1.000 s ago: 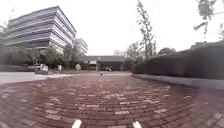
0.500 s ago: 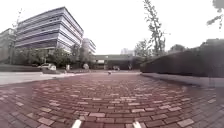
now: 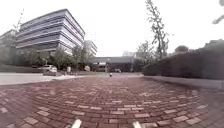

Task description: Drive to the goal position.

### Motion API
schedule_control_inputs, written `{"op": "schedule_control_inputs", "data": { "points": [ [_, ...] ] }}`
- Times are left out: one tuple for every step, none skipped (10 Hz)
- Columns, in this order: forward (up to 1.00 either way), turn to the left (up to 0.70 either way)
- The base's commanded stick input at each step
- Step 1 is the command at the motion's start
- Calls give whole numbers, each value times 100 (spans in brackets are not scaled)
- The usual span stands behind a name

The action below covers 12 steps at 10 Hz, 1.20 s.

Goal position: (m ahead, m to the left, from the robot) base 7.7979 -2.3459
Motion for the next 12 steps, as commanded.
{"op": "schedule_control_inputs", "data": {
  "points": [
    [70, -14],
    [70, -14],
    [70, -14],
    [70, -14],
    [70, 0],
    [70, 0],
    [70, 0],
    [70, 0],
    [70, 0],
    [70, 0],
    [70, 0],
    [70, 0]
  ]
}}
